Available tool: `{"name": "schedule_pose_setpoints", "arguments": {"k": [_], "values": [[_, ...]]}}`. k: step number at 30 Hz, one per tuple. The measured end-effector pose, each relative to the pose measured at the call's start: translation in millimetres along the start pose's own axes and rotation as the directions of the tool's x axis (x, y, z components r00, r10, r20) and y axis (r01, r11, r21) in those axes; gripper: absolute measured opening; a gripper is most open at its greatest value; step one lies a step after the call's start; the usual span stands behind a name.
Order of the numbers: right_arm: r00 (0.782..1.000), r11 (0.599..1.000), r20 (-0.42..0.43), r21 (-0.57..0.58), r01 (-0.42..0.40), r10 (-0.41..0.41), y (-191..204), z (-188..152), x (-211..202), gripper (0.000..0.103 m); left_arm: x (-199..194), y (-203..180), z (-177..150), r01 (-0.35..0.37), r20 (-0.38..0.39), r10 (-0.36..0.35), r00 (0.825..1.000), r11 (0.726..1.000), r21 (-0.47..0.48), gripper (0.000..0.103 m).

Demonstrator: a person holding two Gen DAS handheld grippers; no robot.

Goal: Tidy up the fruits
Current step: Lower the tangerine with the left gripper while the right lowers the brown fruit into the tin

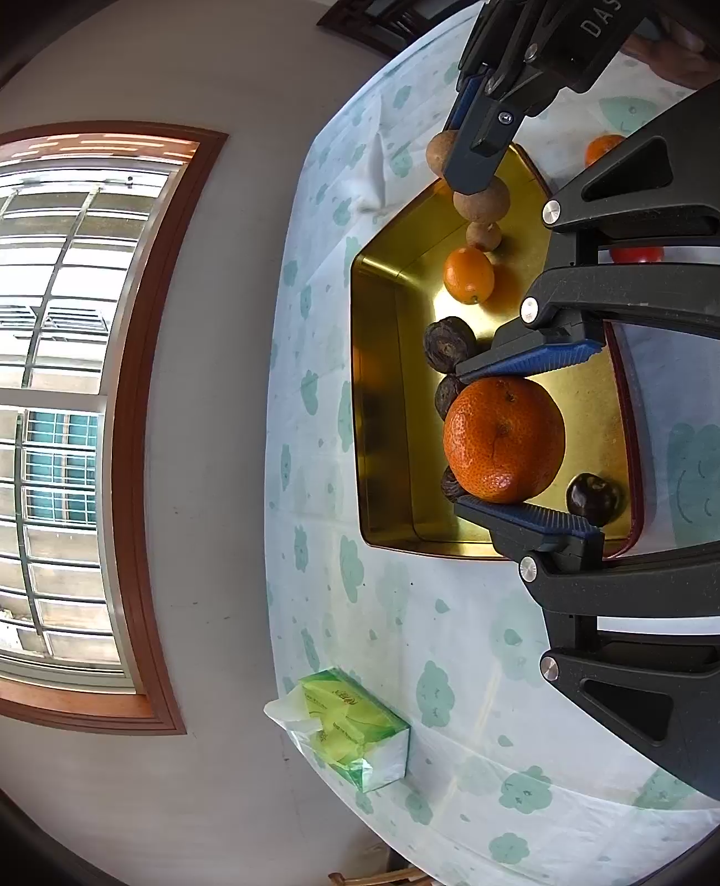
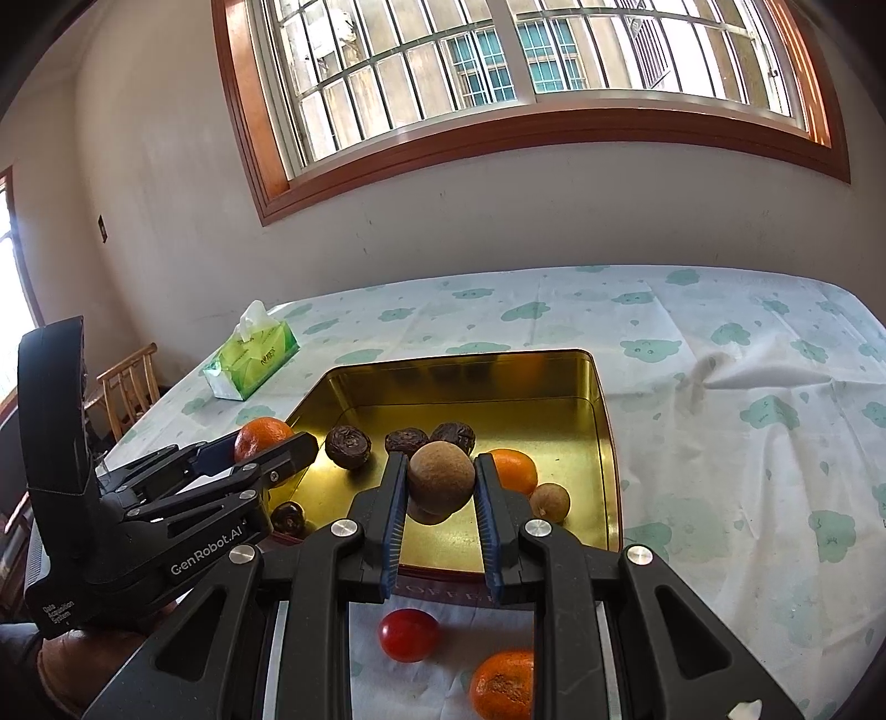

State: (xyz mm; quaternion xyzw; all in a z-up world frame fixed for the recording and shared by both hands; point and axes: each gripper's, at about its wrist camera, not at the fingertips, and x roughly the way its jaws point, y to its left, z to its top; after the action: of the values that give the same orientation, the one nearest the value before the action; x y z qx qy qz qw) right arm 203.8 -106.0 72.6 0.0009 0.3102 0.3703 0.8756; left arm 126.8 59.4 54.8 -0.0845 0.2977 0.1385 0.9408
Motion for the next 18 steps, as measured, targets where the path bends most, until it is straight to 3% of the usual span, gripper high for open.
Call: {"name": "schedule_pose_setpoints", "arguments": {"k": [18], "values": [[1.000, 1.000, -0.010, 0.016, -0.005, 0.005, -4, 0, 10, 0.021, 13, 0, -3, -0.005, -0.016, 0.005, 1.000, 1.000, -0.005, 0.042]]}}
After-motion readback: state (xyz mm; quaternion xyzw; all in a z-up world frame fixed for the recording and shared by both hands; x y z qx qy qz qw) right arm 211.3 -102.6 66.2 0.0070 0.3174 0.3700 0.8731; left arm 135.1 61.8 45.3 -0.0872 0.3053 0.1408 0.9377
